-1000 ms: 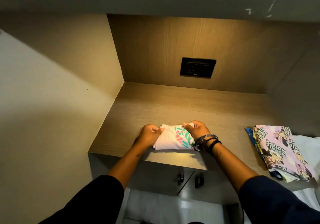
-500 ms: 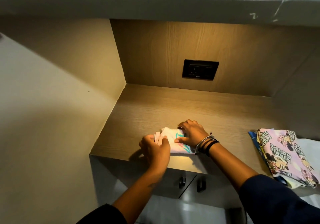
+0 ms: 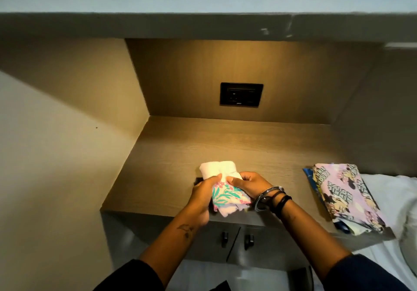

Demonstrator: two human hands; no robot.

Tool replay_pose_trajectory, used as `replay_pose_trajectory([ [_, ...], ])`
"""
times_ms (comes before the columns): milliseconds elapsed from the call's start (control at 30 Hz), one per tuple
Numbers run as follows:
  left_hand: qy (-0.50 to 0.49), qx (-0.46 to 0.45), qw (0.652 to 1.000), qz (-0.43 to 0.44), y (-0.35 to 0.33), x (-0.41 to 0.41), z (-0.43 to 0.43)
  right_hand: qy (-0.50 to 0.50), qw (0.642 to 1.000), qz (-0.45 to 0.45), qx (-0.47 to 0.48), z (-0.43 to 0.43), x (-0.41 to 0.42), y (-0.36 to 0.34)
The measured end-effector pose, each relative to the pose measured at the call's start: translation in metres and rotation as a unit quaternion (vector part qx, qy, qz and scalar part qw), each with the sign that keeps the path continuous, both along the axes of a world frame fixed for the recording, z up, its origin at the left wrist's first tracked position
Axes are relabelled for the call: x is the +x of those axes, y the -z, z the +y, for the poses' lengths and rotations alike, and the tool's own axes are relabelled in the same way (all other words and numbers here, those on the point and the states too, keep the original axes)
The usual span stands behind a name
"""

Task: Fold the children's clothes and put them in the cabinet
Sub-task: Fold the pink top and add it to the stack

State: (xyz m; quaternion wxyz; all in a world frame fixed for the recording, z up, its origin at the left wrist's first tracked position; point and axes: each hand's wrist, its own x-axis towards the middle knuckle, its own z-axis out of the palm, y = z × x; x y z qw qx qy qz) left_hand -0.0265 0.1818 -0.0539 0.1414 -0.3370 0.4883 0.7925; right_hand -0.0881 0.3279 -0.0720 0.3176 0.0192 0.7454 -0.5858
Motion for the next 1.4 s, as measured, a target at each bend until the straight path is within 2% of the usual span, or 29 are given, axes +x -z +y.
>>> replay_pose_trajectory([
  [67, 0.031, 0.073, 0.996, 0.040, -0.009, -0.004, 0.021, 0.072, 0.993, -0.005, -0.098, 0.028, 0.009, -0.012],
  [133, 0.063, 0.093, 0.991, 0.073, -0.015, -0.010, 0.049, 0.133, 0.983, 0.023, -0.122, 0.058, 0.015, -0.025],
  [367, 0.176, 0.068, 0.968, 0.165, -0.029, -0.027, 0.184, 0.285, 0.943, 0.172, 0.014, 0.194, 0.018, -0.052],
  [467, 0.198, -0.005, 0.971, 0.132, -0.024, -0.037, 0.235, 0.311, 0.916, 0.214, 0.135, 0.242, 0.018, -0.041],
  [533, 0.223, -0.111, 0.962, 0.114, -0.009, -0.043, 0.256, 0.292, 0.909, 0.212, 0.208, 0.260, 0.018, -0.026],
  [600, 0.195, -0.224, 0.949, 0.110, 0.004, -0.045, 0.269, 0.261, 0.896, 0.214, 0.289, 0.276, 0.016, -0.012],
  [667, 0.157, -0.291, 0.940, 0.088, 0.012, -0.046, 0.273, 0.244, 0.896, 0.208, 0.309, 0.287, 0.014, -0.001],
  [700, 0.148, -0.289, 0.943, 0.066, 0.015, -0.046, 0.273, 0.237, 0.913, 0.185, 0.277, 0.289, 0.013, 0.002],
  [800, 0.149, -0.133, 0.980, -0.015, 0.014, -0.048, 0.276, 0.210, 0.955, 0.112, 0.178, 0.291, 0.013, 0.007],
  [900, 0.162, -0.077, 0.984, -0.017, 0.011, -0.051, 0.279, 0.219, 0.960, 0.075, 0.160, 0.289, 0.009, 0.005],
  [1100, 0.216, -0.041, 0.975, -0.031, 0.010, -0.033, 0.272, 0.227, 0.966, 0.000, 0.121, 0.280, 0.027, -0.010],
  [1200, 0.208, -0.036, 0.977, -0.019, 0.017, -0.002, 0.261, 0.204, 0.975, -0.050, 0.077, 0.266, 0.054, -0.007],
  [1267, 0.178, -0.007, 0.984, 0.010, 0.017, 0.025, 0.250, 0.203, 0.976, -0.069, 0.025, 0.249, 0.078, -0.004],
  [1400, 0.156, 0.050, 0.984, 0.070, 0.000, 0.084, 0.215, 0.222, 0.968, -0.042, -0.105, 0.215, 0.133, -0.006],
])
